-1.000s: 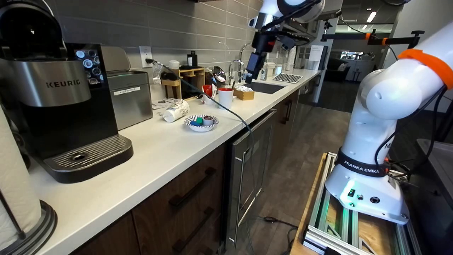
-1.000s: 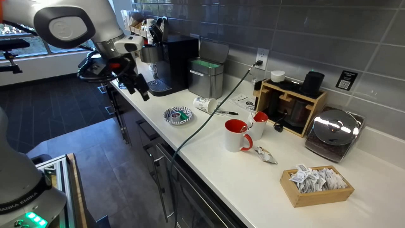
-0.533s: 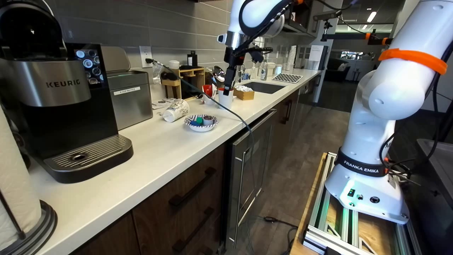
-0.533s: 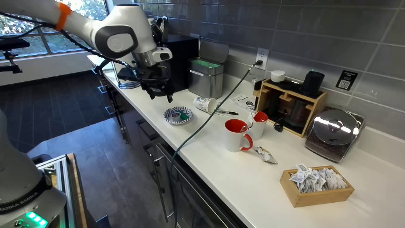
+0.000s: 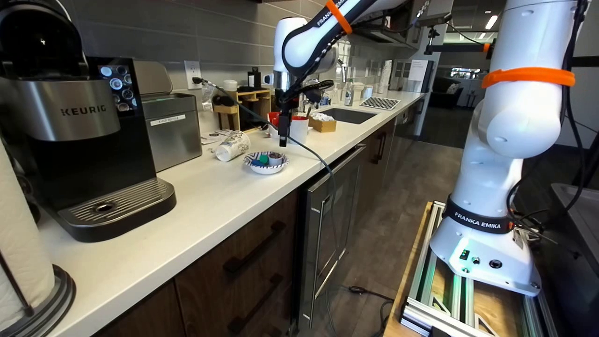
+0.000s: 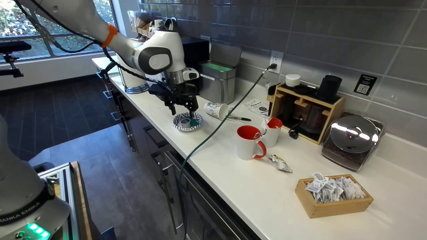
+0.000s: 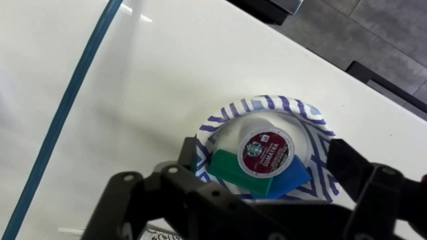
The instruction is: Put the coffee pod in the coffeemaker.
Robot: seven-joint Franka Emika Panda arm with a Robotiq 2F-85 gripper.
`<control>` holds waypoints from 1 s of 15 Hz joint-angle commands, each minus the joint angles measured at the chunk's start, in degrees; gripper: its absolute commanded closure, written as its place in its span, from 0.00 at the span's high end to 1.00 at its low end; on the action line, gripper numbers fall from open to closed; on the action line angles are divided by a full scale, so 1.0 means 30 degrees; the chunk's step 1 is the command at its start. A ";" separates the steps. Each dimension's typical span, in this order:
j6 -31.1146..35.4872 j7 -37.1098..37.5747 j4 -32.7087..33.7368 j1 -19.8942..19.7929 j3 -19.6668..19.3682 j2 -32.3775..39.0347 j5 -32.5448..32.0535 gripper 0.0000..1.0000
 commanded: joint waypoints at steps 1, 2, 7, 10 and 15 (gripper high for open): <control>-0.0126 -0.0487 0.0248 -0.0437 0.0524 0.0210 0.0424 1.00; -0.0198 -0.1113 0.0400 -0.0457 0.0634 0.0311 0.0934 1.00; 0.2234 -0.0030 -0.0162 -0.0413 0.0748 0.0496 0.0532 1.00; 0.5583 0.2517 -0.1308 -0.0404 0.0619 0.0600 -0.1097 1.00; 0.6354 0.4905 -0.2817 -0.0405 0.0651 0.0192 -0.2370 1.00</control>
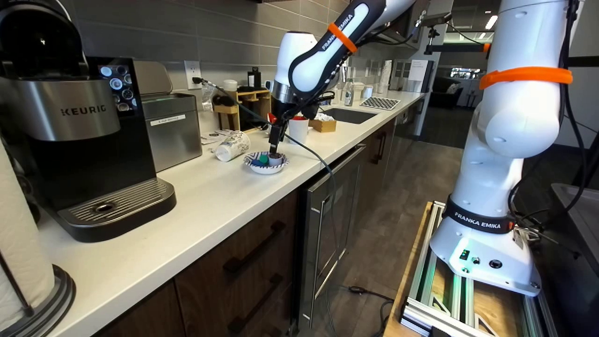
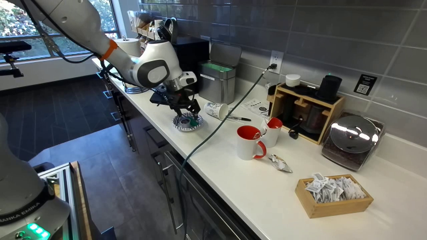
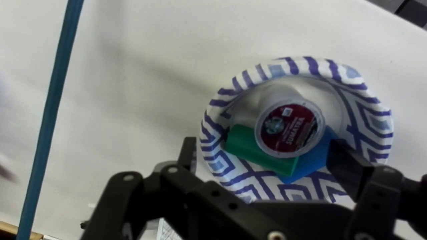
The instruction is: Put the coffee pod in the coffeemaker.
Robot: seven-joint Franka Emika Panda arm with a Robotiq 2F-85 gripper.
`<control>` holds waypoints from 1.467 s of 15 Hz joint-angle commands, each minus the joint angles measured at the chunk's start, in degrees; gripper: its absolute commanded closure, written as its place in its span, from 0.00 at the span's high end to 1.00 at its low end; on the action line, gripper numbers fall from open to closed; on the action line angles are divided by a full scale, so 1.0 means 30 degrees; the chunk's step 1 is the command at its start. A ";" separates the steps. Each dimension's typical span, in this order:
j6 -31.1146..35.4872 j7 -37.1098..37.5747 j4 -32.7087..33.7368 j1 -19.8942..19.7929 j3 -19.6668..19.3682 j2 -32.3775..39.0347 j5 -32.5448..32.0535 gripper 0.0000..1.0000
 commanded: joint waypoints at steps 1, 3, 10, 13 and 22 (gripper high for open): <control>0.0496 0.1232 -0.1119 -0.0077 0.0309 -0.0447 -0.0537 1.00; 0.0520 0.1185 -0.1154 -0.0015 0.0517 -0.0242 -0.0298 1.00; 0.0589 0.1663 -0.0588 -0.0029 0.0720 0.0641 -0.0736 0.97; 0.0809 0.1768 -0.0292 -0.0126 0.0602 0.0987 -0.0765 0.96; 0.0690 0.2166 0.0599 -0.0054 0.0406 0.1870 -0.0996 0.58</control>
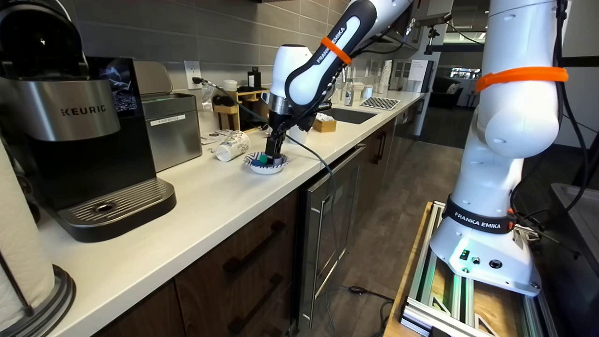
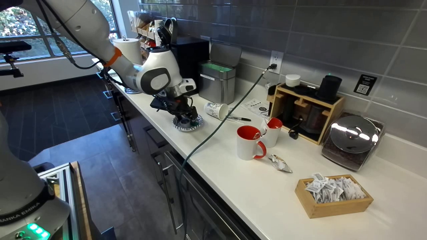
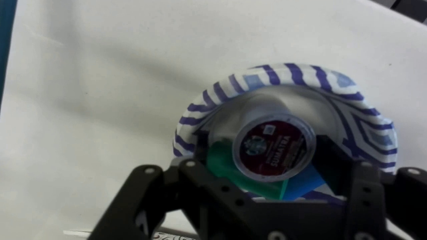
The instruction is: Put the coffee pod in the coffeemaker.
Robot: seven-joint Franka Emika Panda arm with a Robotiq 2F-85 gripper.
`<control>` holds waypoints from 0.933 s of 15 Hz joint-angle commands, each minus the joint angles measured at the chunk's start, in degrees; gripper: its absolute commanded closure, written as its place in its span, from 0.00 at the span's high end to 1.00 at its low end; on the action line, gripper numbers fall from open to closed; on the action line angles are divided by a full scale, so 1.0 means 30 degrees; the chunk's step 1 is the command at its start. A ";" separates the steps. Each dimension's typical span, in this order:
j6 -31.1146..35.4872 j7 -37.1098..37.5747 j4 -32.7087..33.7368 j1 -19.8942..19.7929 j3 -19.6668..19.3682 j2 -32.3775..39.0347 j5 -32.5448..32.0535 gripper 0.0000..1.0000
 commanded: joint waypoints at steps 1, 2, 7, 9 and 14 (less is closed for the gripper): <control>-0.0129 0.0933 0.0293 0.0057 -0.0188 0.0302 -0.0824 0.55; -0.0172 0.1090 0.0194 0.0072 -0.0257 0.0127 -0.0994 0.53; -0.0756 0.1422 0.0026 0.0115 -0.0256 -0.0393 -0.1281 0.26; -0.1092 0.0894 0.0074 0.0078 0.0005 -0.0416 -0.0815 0.25; -0.1994 0.0577 0.0351 0.0055 0.0366 -0.0252 -0.0436 0.88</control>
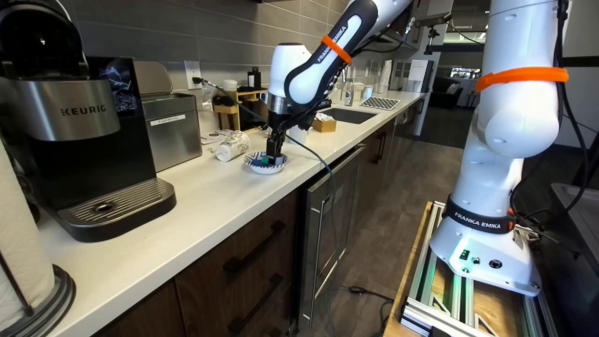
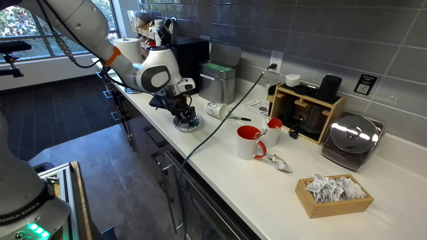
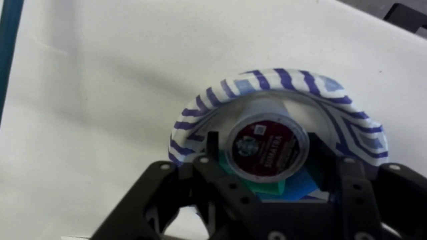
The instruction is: Put the coffee pod in the coffeemaker.
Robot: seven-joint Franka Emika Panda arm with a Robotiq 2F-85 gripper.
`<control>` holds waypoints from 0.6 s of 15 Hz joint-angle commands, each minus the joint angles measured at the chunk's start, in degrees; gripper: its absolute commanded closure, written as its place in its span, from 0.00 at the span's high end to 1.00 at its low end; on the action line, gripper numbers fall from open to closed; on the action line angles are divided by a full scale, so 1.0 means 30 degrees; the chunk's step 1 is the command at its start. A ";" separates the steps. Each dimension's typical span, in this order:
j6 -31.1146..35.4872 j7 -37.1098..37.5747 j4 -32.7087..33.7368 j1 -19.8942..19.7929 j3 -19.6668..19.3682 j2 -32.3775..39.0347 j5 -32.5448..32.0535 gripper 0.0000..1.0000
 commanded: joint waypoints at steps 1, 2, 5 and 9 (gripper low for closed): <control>-0.1112 -0.0221 0.0136 0.0016 0.0237 -0.0185 0.0307 0.95; -0.1094 -0.0228 0.0103 0.0010 0.0266 -0.0244 0.0307 1.00; -0.0818 -0.0303 -0.0037 -0.0044 0.0313 -0.0555 0.0439 1.00; -0.0834 -0.0035 0.0068 -0.0071 0.0187 -0.0749 0.0236 1.00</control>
